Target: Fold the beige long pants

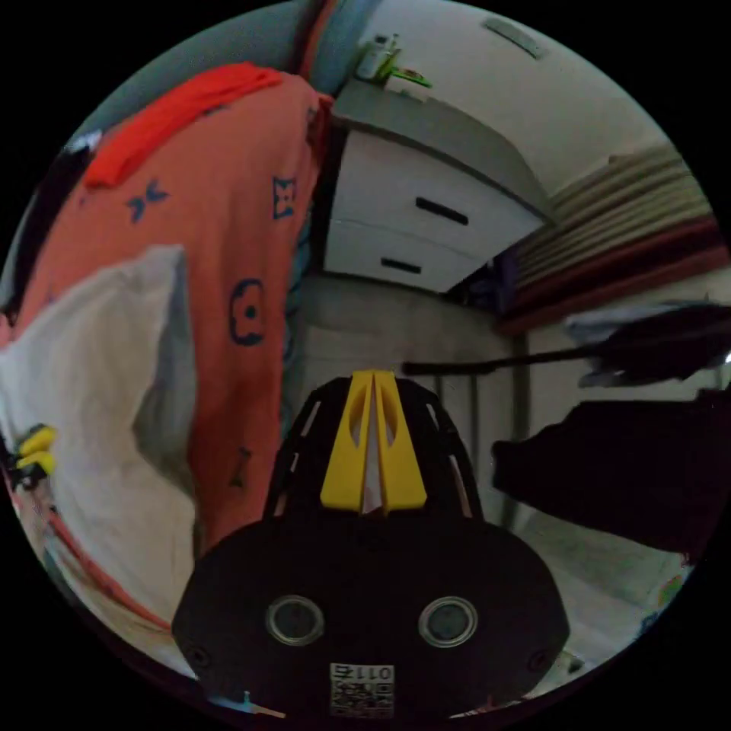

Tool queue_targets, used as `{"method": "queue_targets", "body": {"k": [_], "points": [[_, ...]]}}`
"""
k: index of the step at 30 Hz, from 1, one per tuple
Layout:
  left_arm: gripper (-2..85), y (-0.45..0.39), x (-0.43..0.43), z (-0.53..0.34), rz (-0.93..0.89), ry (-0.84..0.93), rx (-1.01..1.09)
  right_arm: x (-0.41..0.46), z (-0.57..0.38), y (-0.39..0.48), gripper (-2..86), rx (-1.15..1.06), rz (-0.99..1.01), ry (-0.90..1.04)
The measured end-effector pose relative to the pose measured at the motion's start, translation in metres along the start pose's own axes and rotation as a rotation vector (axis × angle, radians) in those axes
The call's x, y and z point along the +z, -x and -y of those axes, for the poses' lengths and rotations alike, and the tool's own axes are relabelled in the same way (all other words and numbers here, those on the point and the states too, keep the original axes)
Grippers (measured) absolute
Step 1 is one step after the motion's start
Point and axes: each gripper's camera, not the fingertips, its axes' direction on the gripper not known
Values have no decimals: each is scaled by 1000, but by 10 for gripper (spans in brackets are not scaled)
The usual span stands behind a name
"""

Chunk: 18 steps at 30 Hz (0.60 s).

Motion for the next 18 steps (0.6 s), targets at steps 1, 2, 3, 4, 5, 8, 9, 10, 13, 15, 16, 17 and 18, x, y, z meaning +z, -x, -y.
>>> {"method": "queue_targets", "body": {"k": [1, 2, 3, 4, 5, 8, 9, 10, 13, 15, 16, 17, 18], "points": [[33, 2, 3, -4, -4, -1, -1, -11, -7, -4, 7, 22, 45, -39], [34, 7, 10, -12, -8, -2, -3, -35, -24, -7, 7, 33, 91, -120], [37, 10, 17, -19, -2, -1, -1, -60, -45, -2, 8, 18, 116, -181], [38, 12, 21, -23, 1, -1, 1, -72, -56, 3, 9, 4, 129, -205], [41, 15, 28, -31, 4, -1, 3, -95, -80, 15, 10, -29, 168, -243], [53, 23, 47, -52, 17, 5, 4, -140, -138, 59, 20, -170, 345, -396], [60, 25, 54, -60, 22, 11, 1, -146, -152, 76, 25, -233, 413, -407], [65, 26, 57, -63, 21, 16, 0, -146, -156, 84, 24, -255, 425, -389], [83, 23, 60, -79, -126, 60, -1, -112, -164, 93, 18, -211, 166, -152], [93, 7, 36, -107, -179, 6, 48, -107, -178, 66, 19, -61, 103, 13], [95, 2, 28, -116, -161, 1, 66, -118, -186, 63, 19, -55, 83, -11], [99, -9, 12, -138, -103, -3, 129, -148, -203, 60, 21, -50, 77, -76], [103, -20, -3, -164, -3, 16, 189, -177, -221, 61, 25, -83, 95, -111]]}}
